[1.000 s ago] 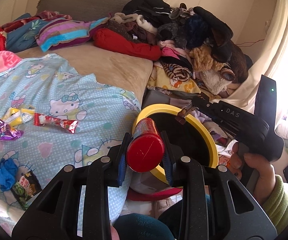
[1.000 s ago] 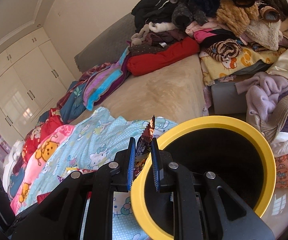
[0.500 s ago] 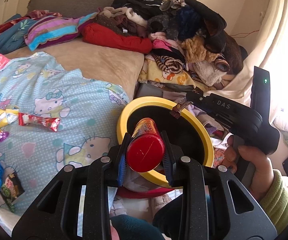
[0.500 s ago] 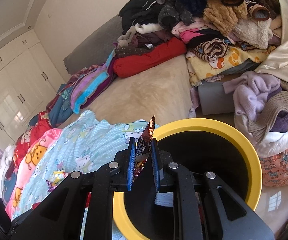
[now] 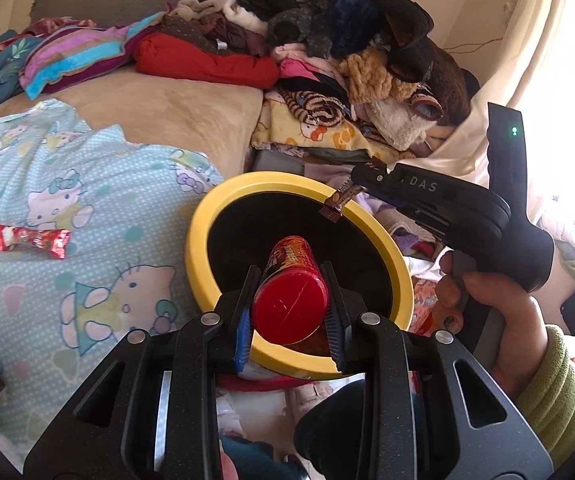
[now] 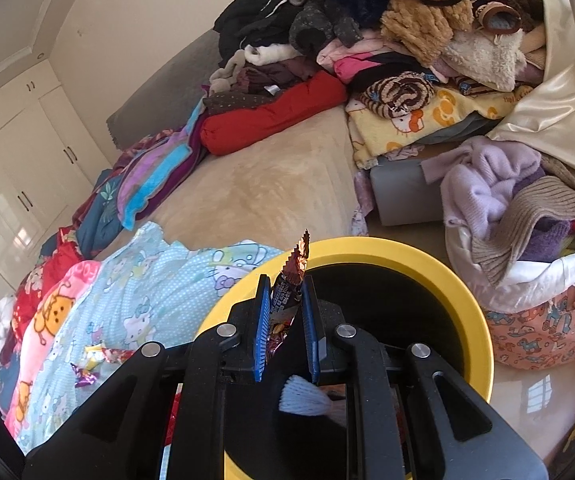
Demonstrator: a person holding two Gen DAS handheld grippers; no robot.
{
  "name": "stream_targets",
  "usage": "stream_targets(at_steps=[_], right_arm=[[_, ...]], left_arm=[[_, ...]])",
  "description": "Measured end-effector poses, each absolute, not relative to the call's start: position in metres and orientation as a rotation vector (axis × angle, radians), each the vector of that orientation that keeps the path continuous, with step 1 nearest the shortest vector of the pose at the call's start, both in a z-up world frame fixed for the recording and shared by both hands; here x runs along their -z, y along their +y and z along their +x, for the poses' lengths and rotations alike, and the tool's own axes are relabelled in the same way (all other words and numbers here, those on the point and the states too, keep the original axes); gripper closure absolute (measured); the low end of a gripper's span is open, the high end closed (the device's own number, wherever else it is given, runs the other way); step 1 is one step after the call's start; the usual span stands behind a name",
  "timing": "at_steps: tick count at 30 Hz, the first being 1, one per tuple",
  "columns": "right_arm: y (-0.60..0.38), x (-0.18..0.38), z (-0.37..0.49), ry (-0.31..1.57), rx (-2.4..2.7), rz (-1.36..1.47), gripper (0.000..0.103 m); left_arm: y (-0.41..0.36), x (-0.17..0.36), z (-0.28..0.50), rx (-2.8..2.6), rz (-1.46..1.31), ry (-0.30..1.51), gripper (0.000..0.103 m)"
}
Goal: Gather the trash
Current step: 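Carry both items over the yellow bin and open both tools to drop them, then move both tools back over the remaining trash on the bed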
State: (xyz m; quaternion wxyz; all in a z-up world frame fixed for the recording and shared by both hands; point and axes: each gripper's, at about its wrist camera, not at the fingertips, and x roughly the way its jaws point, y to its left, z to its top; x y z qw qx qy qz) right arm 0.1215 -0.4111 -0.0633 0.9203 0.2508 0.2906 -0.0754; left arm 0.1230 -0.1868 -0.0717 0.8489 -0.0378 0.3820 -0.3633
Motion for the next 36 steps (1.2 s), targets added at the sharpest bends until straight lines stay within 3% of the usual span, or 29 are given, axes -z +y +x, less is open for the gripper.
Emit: stream_targets(at_steps=[15, 18, 19, 21, 23, 24, 26, 29, 36], right_arm=[[-0.431, 0.082, 0.124, 0.642, 0.195, 0.543, 0.088], [-0.434, 0.088, 0.126, 0.661, 0.197, 0.557, 0.085], [-0.435, 0.09, 0.126, 0.666, 0.204, 0.564, 0.079], [-0.437, 0.092, 0.127, 0.673, 0.204, 0.579, 0.067], [-0.438, 0.094, 0.127, 0.676, 0.212, 0.583, 0.058], [-0.438, 0.094, 0.127, 0.678, 0.214, 0.582, 0.057], [-0.436, 0.095, 0.128, 0.681, 0.214, 0.584, 0.051], [-0.435, 0.095, 0.129, 0.683, 0.213, 0.577, 0.05], [-0.423, 0.091, 0.131, 0.683, 0.196, 0.551, 0.049]], left_arm=[[-0.216, 0.104, 0.137, 0.783, -0.058, 0.885, 0.08], [-0.219, 0.106, 0.138, 0.779, -0.044, 0.879, 0.08], [-0.218, 0.106, 0.137, 0.771, -0.042, 0.874, 0.08], [-0.214, 0.106, 0.138, 0.754, -0.05, 0.866, 0.068], [-0.207, 0.104, 0.138, 0.733, -0.07, 0.856, 0.038], [-0.202, 0.103, 0.138, 0.721, -0.083, 0.848, 0.034], [-0.198, 0.1, 0.138, 0.707, -0.095, 0.84, 0.018], [-0.189, 0.095, 0.136, 0.689, -0.12, 0.819, 0.011], [-0.172, 0.084, 0.132, 0.634, -0.139, 0.787, 0.011]])
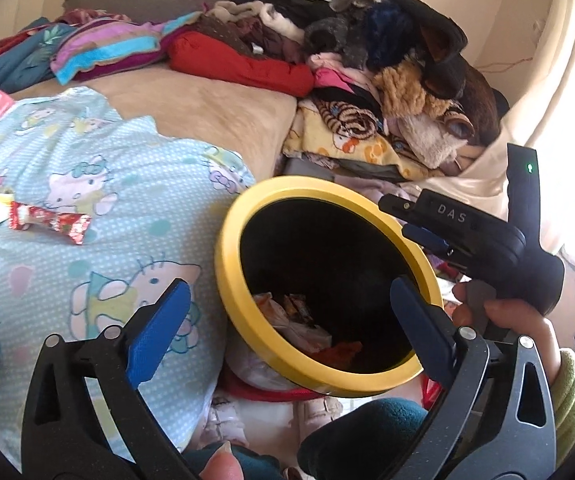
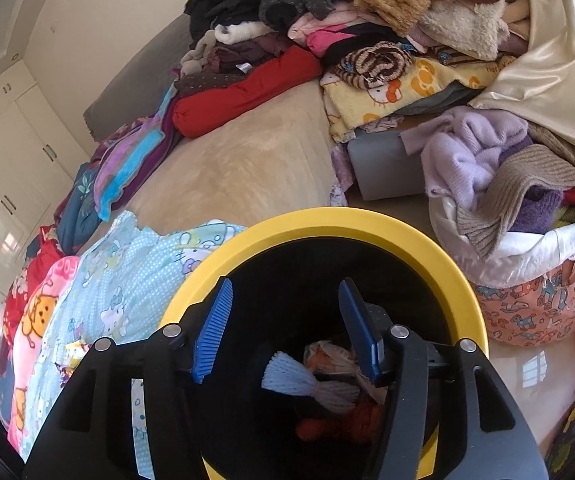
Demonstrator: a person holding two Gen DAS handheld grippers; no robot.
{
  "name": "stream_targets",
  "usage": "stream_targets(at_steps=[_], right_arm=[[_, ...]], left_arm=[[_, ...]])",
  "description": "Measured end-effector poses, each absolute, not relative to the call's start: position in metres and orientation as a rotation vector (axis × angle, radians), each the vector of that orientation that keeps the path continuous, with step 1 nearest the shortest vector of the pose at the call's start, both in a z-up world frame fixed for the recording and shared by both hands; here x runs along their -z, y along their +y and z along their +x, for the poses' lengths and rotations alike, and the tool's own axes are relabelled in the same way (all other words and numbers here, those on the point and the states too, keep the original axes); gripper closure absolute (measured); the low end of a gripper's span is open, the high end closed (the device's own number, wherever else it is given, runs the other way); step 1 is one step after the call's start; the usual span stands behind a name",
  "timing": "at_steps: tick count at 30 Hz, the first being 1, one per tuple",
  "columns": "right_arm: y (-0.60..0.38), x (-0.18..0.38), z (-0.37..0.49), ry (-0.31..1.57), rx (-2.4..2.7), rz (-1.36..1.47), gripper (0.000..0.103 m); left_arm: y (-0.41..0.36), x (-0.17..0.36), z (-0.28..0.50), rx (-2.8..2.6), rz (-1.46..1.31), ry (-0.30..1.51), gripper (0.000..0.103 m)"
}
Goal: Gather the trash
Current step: 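Move both tools back over the remaining trash on the bed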
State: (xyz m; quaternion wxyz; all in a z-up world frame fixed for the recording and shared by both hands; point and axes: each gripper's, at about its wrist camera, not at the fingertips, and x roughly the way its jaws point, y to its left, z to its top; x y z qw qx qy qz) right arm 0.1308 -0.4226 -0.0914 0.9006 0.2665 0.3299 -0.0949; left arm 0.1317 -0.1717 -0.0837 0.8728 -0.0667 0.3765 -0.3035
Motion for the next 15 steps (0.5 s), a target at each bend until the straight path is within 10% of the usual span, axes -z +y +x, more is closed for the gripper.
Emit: stream_targets(at_steps=[15], right_arm=[[-0.356, 0.065, 0.14, 0.651, 0.024, 0.423, 0.049]], left_arm=[[-0.119, 0.058, 0.13, 0.501, -0.189, 0.695, 0.011]])
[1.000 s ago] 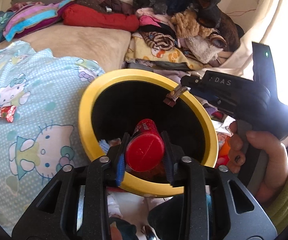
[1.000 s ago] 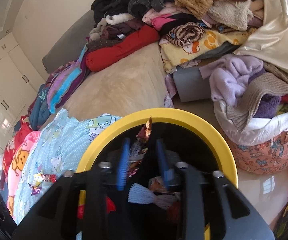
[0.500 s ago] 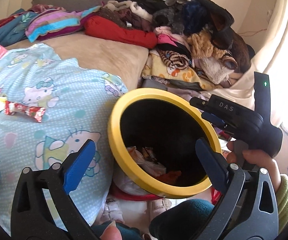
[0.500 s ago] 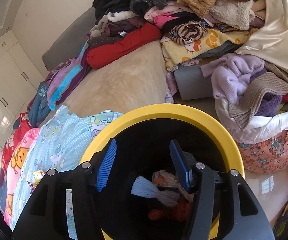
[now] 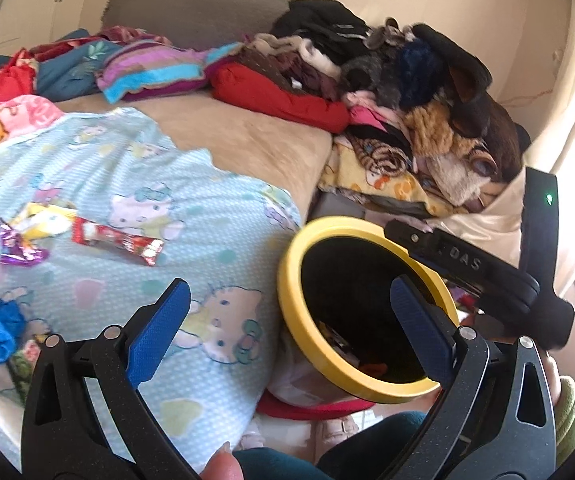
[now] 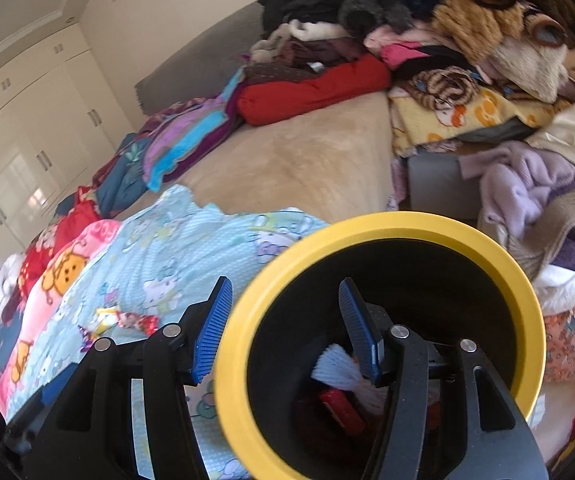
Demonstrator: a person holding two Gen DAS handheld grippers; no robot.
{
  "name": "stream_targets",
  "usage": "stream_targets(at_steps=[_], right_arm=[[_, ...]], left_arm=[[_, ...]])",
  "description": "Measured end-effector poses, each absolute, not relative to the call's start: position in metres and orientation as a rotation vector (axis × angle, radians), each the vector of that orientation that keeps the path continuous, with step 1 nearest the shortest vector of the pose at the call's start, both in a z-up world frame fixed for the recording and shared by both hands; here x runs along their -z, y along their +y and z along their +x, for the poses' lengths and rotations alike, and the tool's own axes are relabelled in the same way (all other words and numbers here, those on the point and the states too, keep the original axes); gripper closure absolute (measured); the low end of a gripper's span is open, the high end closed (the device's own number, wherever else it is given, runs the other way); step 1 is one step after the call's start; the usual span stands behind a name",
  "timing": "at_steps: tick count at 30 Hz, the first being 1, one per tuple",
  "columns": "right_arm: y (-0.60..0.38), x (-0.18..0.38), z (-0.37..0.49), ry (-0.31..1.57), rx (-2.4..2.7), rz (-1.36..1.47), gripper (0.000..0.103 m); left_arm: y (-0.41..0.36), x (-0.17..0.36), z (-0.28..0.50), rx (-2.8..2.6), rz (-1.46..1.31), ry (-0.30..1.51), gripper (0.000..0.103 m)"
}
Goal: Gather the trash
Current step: 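Move both tools back over the remaining trash on the bed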
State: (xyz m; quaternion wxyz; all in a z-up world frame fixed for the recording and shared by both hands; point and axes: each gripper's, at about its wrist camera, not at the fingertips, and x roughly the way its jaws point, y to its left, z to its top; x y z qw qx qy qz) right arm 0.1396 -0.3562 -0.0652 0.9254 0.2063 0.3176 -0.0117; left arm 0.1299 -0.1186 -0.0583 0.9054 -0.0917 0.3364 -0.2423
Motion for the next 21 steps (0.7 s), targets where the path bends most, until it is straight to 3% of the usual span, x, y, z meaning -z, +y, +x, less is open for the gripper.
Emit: stream_targets(at_steps=[21], right_arm=[[-0.255, 0.05, 0.136, 0.65, -0.219, 0.32, 0.049]], left_arm=[[-0.025, 0.037, 0.12, 0.294, -0.271, 0.597, 0.011]])
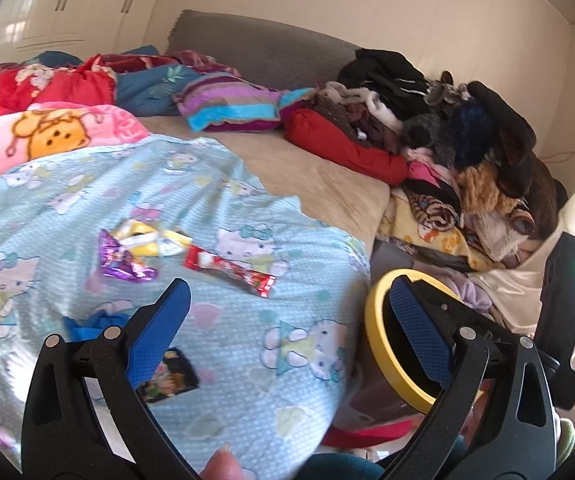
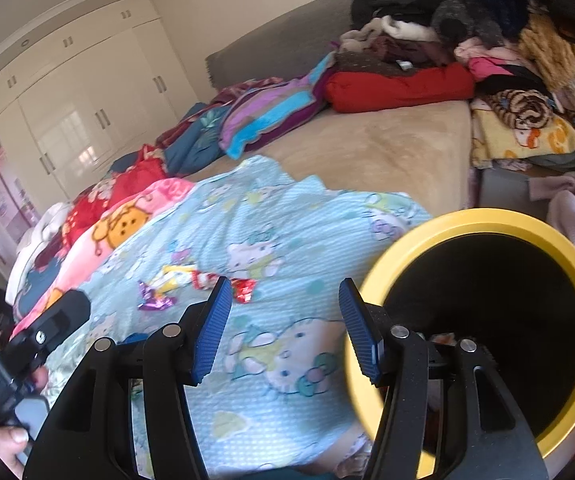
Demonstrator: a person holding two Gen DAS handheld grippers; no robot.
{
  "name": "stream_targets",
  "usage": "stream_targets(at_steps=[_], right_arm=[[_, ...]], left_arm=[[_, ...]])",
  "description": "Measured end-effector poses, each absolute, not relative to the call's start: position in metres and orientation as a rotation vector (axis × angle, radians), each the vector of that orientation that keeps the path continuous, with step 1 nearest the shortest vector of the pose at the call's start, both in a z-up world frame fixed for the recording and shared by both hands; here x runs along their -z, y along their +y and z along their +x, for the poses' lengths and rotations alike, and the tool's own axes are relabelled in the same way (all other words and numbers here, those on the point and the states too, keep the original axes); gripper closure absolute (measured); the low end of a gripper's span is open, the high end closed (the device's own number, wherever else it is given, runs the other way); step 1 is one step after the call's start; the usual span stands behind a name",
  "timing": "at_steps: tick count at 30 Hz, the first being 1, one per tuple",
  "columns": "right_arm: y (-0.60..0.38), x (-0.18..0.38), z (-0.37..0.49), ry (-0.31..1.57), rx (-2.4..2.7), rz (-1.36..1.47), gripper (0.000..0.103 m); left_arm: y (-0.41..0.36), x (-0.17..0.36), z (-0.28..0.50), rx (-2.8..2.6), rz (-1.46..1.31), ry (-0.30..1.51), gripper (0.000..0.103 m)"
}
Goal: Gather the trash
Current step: 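Move both tools back over the remaining trash on the bed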
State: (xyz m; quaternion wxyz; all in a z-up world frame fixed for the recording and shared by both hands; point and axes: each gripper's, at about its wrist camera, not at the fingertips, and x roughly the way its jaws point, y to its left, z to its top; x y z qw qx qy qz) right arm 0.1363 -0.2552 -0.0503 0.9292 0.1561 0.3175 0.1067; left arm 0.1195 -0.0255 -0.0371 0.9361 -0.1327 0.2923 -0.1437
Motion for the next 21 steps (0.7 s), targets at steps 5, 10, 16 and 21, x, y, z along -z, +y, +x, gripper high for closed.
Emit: stream_targets(at_steps=[5, 10, 16, 21], right_arm=[[-0.233, 0.05, 0.132, 0.66, -0.27, 0.297, 0.049], [-0.209, 0.05, 0.128, 0.669, -0.328, 0.267, 0.049], [-0.181, 0.055, 0.122, 0.692, -0.4, 0.236, 0.049], [-0.162, 0.061, 0.117, 0.71, -0.445, 0.217, 0.049]], left_arm=[[-0.006, 0.038, 0.116, 0.255, -0.289, 0.59, 0.011], [0.013, 0.037, 0.113, 0.218, -0.305, 0.584, 0.011], [0.037, 0.039, 0.11, 0.169, -0.323, 0.583, 0.011], [0.06, 0.044, 0.105, 0.121, -0.341, 0.587, 0.011]])
